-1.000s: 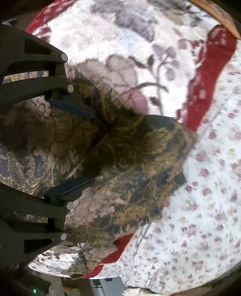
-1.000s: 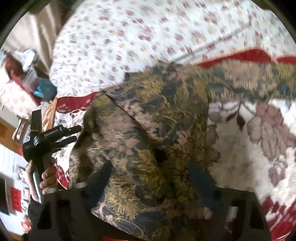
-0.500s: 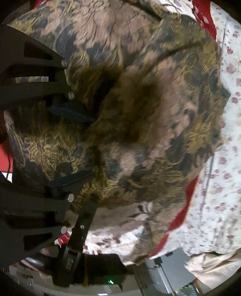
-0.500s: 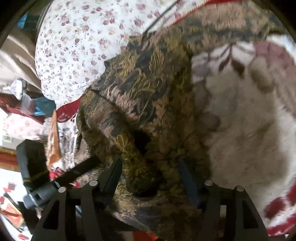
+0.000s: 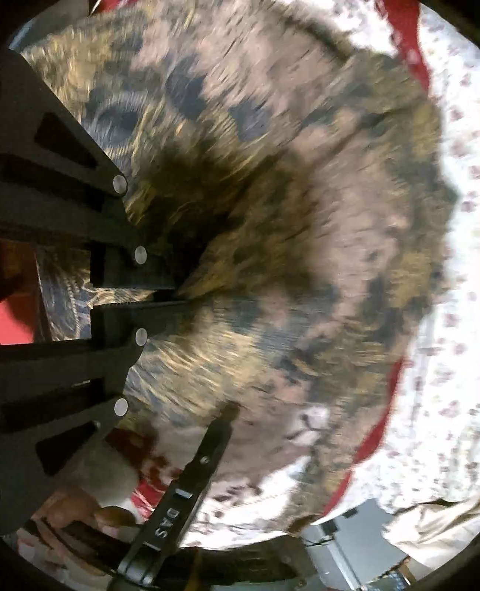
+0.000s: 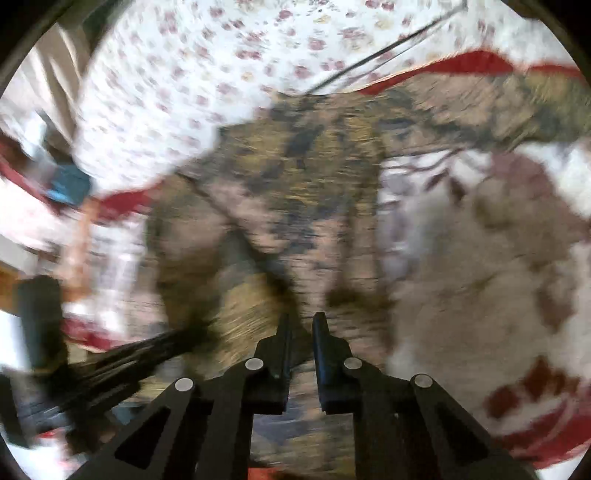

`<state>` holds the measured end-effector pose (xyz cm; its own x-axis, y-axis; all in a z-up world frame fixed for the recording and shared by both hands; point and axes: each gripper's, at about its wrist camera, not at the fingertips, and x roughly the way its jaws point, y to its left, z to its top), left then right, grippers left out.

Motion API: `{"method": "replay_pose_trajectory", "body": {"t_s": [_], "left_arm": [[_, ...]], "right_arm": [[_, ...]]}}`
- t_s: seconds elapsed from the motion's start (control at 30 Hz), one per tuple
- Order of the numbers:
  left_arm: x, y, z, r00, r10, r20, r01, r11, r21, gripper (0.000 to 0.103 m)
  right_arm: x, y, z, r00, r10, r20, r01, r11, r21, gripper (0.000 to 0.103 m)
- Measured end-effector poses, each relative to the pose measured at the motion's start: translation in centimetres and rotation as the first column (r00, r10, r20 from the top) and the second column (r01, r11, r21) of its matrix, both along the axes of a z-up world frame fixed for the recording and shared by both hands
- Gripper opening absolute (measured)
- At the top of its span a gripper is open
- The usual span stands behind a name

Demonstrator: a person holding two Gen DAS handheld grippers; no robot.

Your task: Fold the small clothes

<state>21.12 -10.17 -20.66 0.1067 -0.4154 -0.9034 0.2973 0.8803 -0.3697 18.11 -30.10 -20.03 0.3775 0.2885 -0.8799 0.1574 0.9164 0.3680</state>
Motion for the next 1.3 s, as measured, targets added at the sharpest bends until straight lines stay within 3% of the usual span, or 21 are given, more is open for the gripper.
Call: {"method": "replay_pose_trajectory", "body": {"t_s": [0.07,0.13,0.17,0.2,0.23,0.27,0.3,0.37,0.47,0.57,0.63,0.7,0.77,0.9,0.97,1.07,1.13,1.17,1.23,1.3], "left_arm": [[-0.3,0.2,-0.6,1.0,-0.002,-0.012,0.002,1.0,0.004,0.004],[-1.1,0.6,1.0,0.999,-0.026,0.04,0.027,1.0,-0.014,0.004],[-1.6,1.0,2.3,0.996,-0.048,0.077,0.051,0.998,-0.039,0.004],[-2.0,1.6,3.5,0.993,-0.052,0.108,0.059,0.996,-0.063,0.008],[-2.2,2.5,4.9,0.988,-0.039,0.147,0.051,0.996,-0.079,0.012],[-2.2,3.6,6.1,0.984,-0.011,0.179,0.028,0.995,-0.091,0.026],[-1.8,4.7,7.1,0.98,0.024,0.199,-0.004,0.995,-0.1,0.05],[0.3,8.2,8.7,0.963,0.155,0.221,-0.133,0.985,-0.113,0.073],[5.2,13.5,9.3,0.91,0.351,0.221,-0.337,0.936,-0.099,0.073],[11.9,18.3,7.5,0.842,0.531,0.09,-0.523,0.846,-0.104,0.073],[16.6,21.6,4.3,0.793,0.604,-0.074,-0.608,0.779,-0.155,0.073],[19.9,23.6,1.5,0.759,0.637,-0.132,-0.651,0.745,-0.148,0.071],[21.5,24.1,-0.4,0.759,0.634,-0.148,-0.65,0.749,-0.126,0.065],[21.4,25.0,-2.9,0.737,0.621,-0.266,-0.67,0.722,-0.172,0.065],[21.3,24.8,-3.2,0.743,0.611,-0.271,-0.662,0.73,-0.168,0.065],[21.1,24.3,-3.0,0.749,0.61,-0.259,-0.657,0.735,-0.167,0.065],[21.4,23.7,-3.3,0.76,0.587,-0.279,-0.642,0.746,-0.176,0.065],[21.3,23.9,-3.3,0.753,0.595,-0.281,-0.65,0.739,-0.177,0.062],[21.2,23.9,-3.7,0.748,0.595,-0.294,-0.655,0.734,-0.182,0.048],[21.1,24.0,-4.1,0.742,0.587,-0.324,-0.66,0.725,-0.199,0.037]], "right_arm": [[0.3,0.1,-0.9,0.999,-0.005,-0.033,0.006,1.0,0.007,0.01],[0.0,-0.5,0.2,0.999,-0.025,0.021,0.024,0.999,0.043,0.012],[-0.5,-1.1,1.3,0.995,-0.051,0.082,0.045,0.996,0.08,0.021],[-0.7,-1.4,1.8,0.991,-0.069,0.111,0.059,0.994,0.089,0.051],[-1.0,-1.7,2.6,0.985,-0.096,0.145,0.085,0.993,0.086,0.071],[-1.5,-1.8,3.5,0.973,-0.124,0.195,0.112,0.991,0.074,0.102],[-1.7,-1.8,4.0,0.966,-0.128,0.224,0.115,0.991,0.071,0.103],[-1.5,-1.2,5.5,0.958,-0.112,0.266,0.097,0.993,0.069,0.103],[-0.4,0.3,8.4,0.943,-0.079,0.322,0.04,0.991,0.126,0.103],[4.1,3.1,11.3,0.95,0.025,0.31,-0.071,0.988,0.139,0.103],[7.3,5.3,12.5,0.948,0.094,0.303,-0.14,0.982,0.131,0.102],[12.8,8.6,13.1,0.943,0.185,0.276,-0.23,0.963,0.14,0.1],[18.1,11.4,12.1,0.941,0.248,0.23,-0.292,0.939,0.182,0.099],[28.2,16.6,7.9,0.935,0.339,0.108,-0.354,0.919,0.175,0.081],[32.6,19.2,5.7,0.92,0.386,0.066,-0.392,0.903,0.175,0.07],[37.5,22.3,2.6,0.903,0.429,0.022,-0.426,0.89,0.164,0.07],[40.1,23.8,0.0,0.912,0.408,-0.032,-0.401,0.907,0.131,0.066],[41.2,24.4,-1.3,0.92,0.388,-0.061,-0.377,0.915,0.14,0.058],[42.4,25.1,-3.0,0.92,0.382,-0.09,-0.361,0.914,0.183,0.052],[42.7,25.7,-4.0,0.915,0.387,-0.111,-0.361,0.911,0.198,0.029]]}}
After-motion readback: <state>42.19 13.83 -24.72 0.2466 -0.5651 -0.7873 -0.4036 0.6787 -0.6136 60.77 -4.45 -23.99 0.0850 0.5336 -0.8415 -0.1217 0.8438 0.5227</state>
